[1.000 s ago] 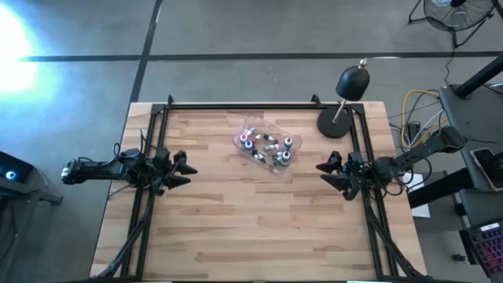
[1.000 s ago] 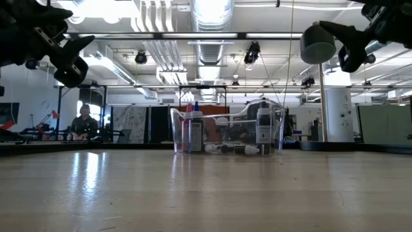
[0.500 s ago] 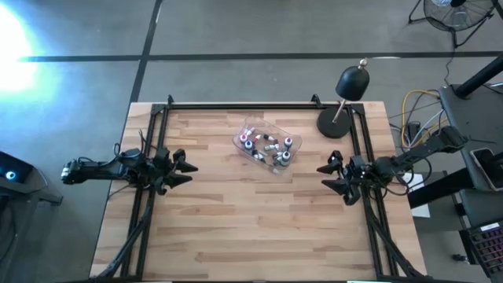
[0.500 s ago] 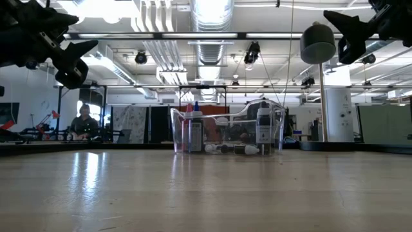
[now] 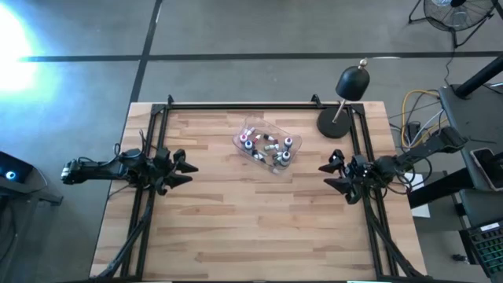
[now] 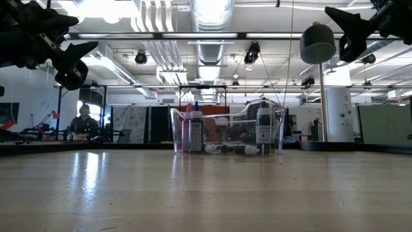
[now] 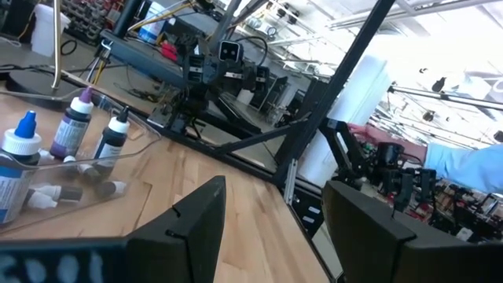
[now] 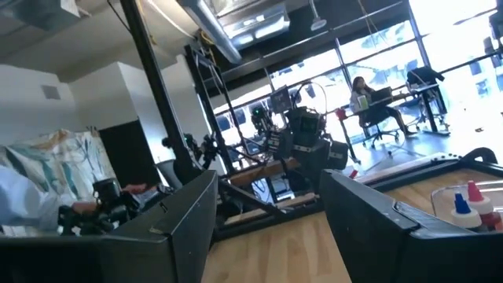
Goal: Pick & Place food coloring
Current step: Return to Home Position
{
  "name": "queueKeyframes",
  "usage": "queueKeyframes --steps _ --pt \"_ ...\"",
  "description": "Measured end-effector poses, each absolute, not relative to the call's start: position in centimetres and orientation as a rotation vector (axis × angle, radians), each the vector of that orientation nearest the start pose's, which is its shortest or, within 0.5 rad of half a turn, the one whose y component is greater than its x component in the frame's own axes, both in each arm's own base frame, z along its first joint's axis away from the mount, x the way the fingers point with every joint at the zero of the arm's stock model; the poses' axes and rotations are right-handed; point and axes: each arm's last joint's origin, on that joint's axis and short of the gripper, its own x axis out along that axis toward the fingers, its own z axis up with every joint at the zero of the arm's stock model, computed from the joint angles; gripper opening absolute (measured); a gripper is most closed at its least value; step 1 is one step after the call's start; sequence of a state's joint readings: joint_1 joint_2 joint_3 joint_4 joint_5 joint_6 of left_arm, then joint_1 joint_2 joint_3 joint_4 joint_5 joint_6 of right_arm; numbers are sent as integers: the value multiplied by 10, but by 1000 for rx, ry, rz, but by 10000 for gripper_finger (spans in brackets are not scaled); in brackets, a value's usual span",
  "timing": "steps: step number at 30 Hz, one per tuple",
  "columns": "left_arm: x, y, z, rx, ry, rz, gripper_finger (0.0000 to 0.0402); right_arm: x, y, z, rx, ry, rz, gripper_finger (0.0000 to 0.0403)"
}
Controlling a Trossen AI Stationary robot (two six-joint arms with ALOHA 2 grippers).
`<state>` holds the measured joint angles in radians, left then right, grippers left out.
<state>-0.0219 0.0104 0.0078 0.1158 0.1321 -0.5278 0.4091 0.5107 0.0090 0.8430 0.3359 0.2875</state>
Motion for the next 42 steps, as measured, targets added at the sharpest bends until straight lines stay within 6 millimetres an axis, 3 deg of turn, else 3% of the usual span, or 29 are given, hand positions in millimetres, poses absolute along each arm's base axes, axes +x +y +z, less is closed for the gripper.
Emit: queueKeyframes --steps 22,29,37,42 --pt "97 -6 176 -520 -63 -179 186 114 38 203 418 -342 113 219" --pt "98 -6 176 -520 -62 -179 186 108 33 202 320 -323 131 219" --pt "98 -6 175 -520 -58 -178 186 100 32 199 37 -318 475 219" --pt "98 -6 175 -520 -57 -178 186 99 27 188 53 -193 470 219"
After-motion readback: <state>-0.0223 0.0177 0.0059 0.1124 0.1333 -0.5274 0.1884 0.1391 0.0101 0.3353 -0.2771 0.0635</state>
